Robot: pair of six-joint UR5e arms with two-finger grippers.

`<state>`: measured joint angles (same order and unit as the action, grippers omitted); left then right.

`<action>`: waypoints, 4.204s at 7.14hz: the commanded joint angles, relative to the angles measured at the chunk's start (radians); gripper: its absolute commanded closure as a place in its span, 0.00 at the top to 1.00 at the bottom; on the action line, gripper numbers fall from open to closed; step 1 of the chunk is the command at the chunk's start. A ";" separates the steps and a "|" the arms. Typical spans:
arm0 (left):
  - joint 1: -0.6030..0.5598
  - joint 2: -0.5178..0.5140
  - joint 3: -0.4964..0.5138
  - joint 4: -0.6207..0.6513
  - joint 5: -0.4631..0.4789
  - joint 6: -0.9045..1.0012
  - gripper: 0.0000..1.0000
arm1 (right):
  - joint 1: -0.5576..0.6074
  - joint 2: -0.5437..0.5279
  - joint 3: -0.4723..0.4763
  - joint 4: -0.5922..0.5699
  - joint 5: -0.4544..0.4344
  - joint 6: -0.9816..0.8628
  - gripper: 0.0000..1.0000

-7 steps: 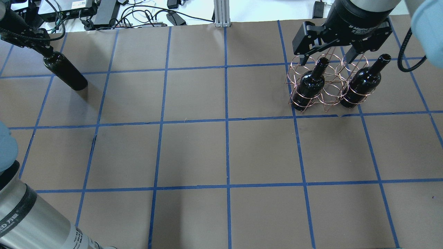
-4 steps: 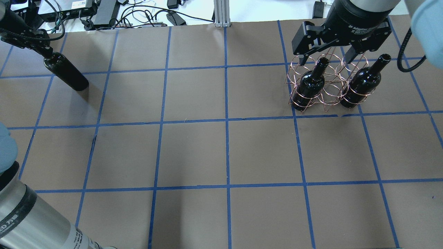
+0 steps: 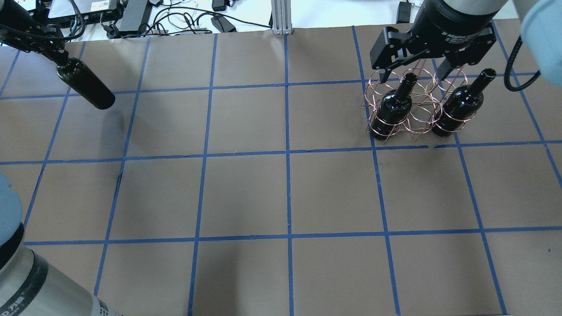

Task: Place wine into wine basket
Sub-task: 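Carry the dark wine bottle with the left gripper toward the table center, then set the bottle upright on the table and open the left gripper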

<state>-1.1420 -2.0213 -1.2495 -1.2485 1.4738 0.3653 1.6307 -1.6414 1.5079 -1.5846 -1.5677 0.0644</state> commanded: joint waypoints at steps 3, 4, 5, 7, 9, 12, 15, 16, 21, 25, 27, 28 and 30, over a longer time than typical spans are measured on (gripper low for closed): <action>-0.189 0.154 -0.166 0.012 0.003 -0.239 0.00 | 0.000 0.000 0.000 -0.002 0.002 0.002 1.00; -0.249 0.182 -0.216 0.046 0.005 -0.312 0.00 | 0.000 0.000 0.000 -0.002 0.002 0.000 1.00; -0.316 0.208 -0.249 0.055 0.005 -0.374 0.00 | 0.000 0.000 0.000 -0.002 0.002 0.000 1.00; -0.439 0.249 -0.341 0.058 0.028 -0.505 0.00 | 0.000 0.000 0.000 0.000 0.002 0.000 1.00; -0.498 0.265 -0.381 0.075 0.053 -0.546 0.00 | 0.000 0.000 0.000 0.000 0.002 0.002 1.00; -0.548 0.263 -0.405 0.072 0.048 -0.551 0.00 | 0.000 0.000 0.000 0.000 0.002 0.002 1.00; -0.562 0.260 -0.412 0.072 0.048 -0.542 0.00 | 0.000 -0.001 0.000 0.001 0.002 0.002 1.00; -0.565 0.263 -0.412 0.070 0.045 -0.540 0.00 | 0.001 -0.001 0.000 0.001 0.002 0.000 1.00; -0.595 0.263 -0.421 0.057 0.048 -0.531 0.00 | 0.001 0.002 0.002 0.006 0.003 -0.017 1.00; -0.595 0.265 -0.439 0.070 0.037 -0.536 0.00 | 0.000 0.002 0.008 0.003 0.002 -0.082 1.00; -0.595 0.262 -0.439 0.061 0.048 -0.528 0.99 | 0.000 0.002 0.012 0.002 0.000 -0.069 1.00; -0.598 0.274 -0.439 0.048 0.054 -0.531 1.00 | 0.000 0.000 0.012 0.001 0.003 -0.067 1.00; -0.610 0.311 -0.395 -0.027 0.033 -0.540 1.00 | 0.000 0.000 -0.001 0.000 0.002 -0.028 1.00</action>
<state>-1.7454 -1.7339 -1.6719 -1.2351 1.5173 -0.1717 1.6306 -1.6410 1.5121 -1.5846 -1.5660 0.0233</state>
